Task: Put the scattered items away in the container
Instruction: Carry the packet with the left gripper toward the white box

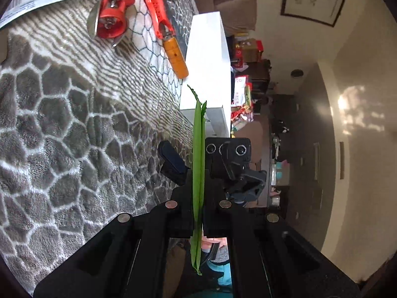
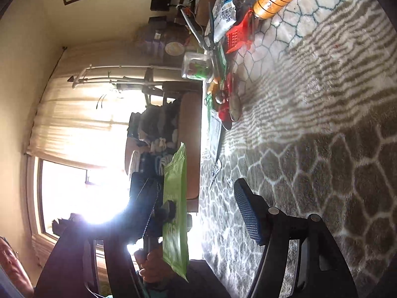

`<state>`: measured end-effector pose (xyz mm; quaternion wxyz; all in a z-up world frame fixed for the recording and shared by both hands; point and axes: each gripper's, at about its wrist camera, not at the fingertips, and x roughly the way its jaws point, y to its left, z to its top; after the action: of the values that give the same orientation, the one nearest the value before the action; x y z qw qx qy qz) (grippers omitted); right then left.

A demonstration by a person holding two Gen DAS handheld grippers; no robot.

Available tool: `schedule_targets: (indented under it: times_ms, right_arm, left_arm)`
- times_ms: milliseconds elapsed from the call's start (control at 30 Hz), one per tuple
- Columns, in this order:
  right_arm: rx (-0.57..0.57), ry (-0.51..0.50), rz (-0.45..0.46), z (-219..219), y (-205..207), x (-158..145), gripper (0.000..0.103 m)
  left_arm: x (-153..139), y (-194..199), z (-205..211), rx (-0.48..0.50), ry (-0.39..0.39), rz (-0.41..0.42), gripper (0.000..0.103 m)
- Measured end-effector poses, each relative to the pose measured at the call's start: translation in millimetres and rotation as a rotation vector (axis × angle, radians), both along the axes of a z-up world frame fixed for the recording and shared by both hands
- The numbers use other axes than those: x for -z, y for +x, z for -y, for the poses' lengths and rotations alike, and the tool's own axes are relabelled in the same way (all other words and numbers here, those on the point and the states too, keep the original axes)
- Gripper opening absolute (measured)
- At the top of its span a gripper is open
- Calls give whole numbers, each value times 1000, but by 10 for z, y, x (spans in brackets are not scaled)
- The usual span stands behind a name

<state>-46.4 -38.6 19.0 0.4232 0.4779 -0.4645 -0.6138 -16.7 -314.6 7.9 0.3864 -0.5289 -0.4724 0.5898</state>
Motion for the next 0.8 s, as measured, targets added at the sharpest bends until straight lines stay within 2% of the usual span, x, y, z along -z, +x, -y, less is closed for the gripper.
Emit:
schedule_targets:
  times_ms: [33, 67, 100, 167, 267, 333, 467, 567, 633, 667, 700, 800]
  right_arm:
    - [-17, 7, -20, 22, -21, -43, 61]
    - [-39, 23, -50, 51, -28, -95, 30]
    - [-66, 54, -82, 88, -19, -159, 8]
    - [-83, 147, -132, 137, 7, -267, 8]
    - [-103, 203, -179, 165, 25, -363, 8]
    - [-116, 238, -205, 136, 48, -383, 8]
    - [-112, 255, -197, 75, 51, -360, 8]
    - [-99, 238, -161, -9, 19, -347, 15]
    - [-66, 229, -137, -122, 2, -381, 34]
    - [-47, 203, -128, -196, -2, -405, 55]
    - [-26, 181, -125, -281, 4, -452, 67]
    - [-7, 128, -138, -493, 42, -572, 67]
  left_arm:
    - [-30, -5, -60, 23, -15, -16, 4]
    - [-49, -12, -106, 41, -28, -25, 4]
    - [-54, -15, -127, 50, -42, -27, 5]
    - [-38, -31, -122, 57, -72, -18, 5]
    - [-91, -10, -120, 69, -123, -45, 6]
    - [-127, 22, -144, 77, -135, -57, 6]
    - [-157, 51, -233, 78, -164, -59, 6]
    - [-210, 74, -266, 77, -142, -56, 5]
    - [-231, 65, -303, 78, -129, -45, 4]
    - [-247, 64, -317, 81, -117, -42, 4]
    - [-262, 61, -322, 79, -101, -35, 4]
    - [-275, 53, -340, 67, 13, 18, 4]
